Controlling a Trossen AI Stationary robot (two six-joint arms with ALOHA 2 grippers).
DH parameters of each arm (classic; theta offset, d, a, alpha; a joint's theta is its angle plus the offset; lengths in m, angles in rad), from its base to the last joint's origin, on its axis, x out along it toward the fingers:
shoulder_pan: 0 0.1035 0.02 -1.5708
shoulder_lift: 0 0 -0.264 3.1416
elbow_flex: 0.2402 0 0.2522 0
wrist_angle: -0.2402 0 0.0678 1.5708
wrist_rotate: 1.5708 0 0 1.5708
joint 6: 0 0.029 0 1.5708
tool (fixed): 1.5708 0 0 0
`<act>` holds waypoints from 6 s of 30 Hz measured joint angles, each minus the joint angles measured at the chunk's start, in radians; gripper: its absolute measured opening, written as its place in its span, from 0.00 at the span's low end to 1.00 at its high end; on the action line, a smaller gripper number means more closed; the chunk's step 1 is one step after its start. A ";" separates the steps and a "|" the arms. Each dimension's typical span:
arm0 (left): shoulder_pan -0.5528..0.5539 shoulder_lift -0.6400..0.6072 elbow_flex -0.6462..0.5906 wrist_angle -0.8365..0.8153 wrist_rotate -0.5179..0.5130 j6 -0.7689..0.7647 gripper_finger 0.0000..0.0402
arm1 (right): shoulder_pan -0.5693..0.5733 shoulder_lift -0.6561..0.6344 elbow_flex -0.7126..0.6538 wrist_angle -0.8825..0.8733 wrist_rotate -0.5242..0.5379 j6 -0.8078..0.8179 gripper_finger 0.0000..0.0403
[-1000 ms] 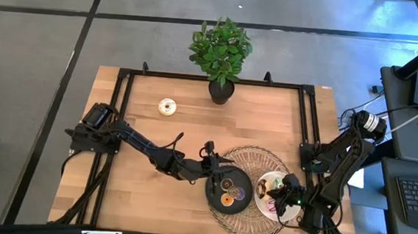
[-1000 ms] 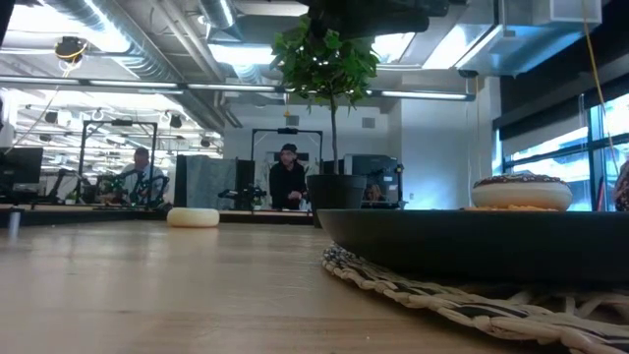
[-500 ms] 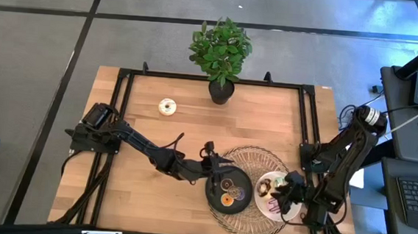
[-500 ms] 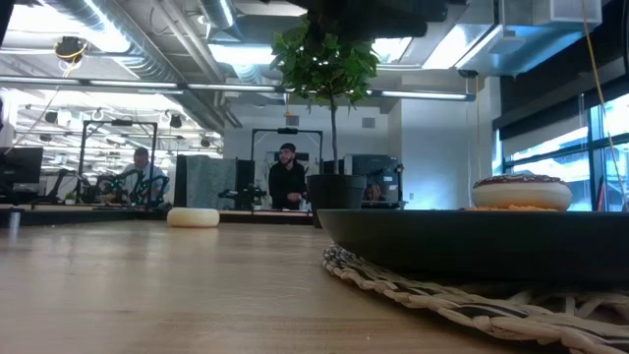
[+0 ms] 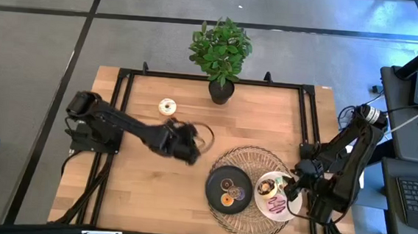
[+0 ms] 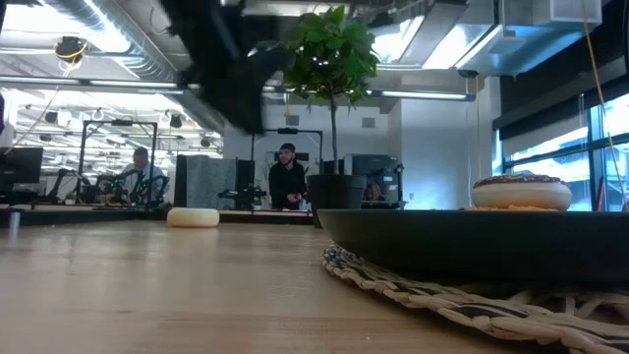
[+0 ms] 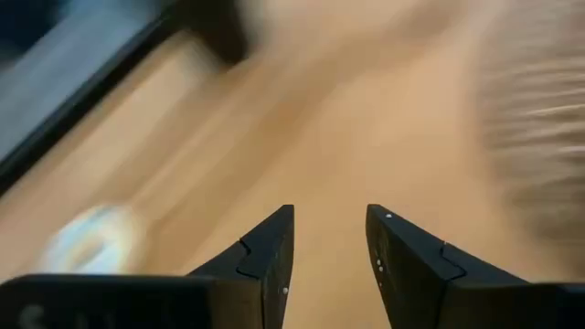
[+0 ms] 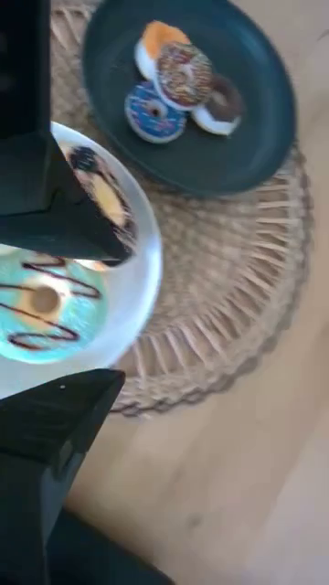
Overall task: Pick & Place donuts
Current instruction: Put the big white donut on the white plate
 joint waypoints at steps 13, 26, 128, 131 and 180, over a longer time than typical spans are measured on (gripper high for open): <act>0.477 -0.016 -0.096 -0.363 0.145 -0.342 0.40 | -0.035 -0.001 -0.019 -0.059 0.041 -0.008 0.51; 0.761 -0.012 -0.173 -0.120 0.318 -0.201 0.47 | -0.035 -0.001 -0.019 -0.068 0.041 -0.010 0.51; -0.156 0.266 0.045 1.312 -0.530 0.977 0.03 | -0.552 0.024 -0.020 1.163 0.383 -1.544 0.66; -0.156 0.266 0.045 1.312 -0.532 0.977 0.03 | -0.570 0.024 -0.020 1.163 0.382 -1.539 0.65; -0.169 0.266 0.045 1.311 -0.516 0.985 0.07 | -0.611 0.024 -0.020 1.196 0.279 -1.629 0.19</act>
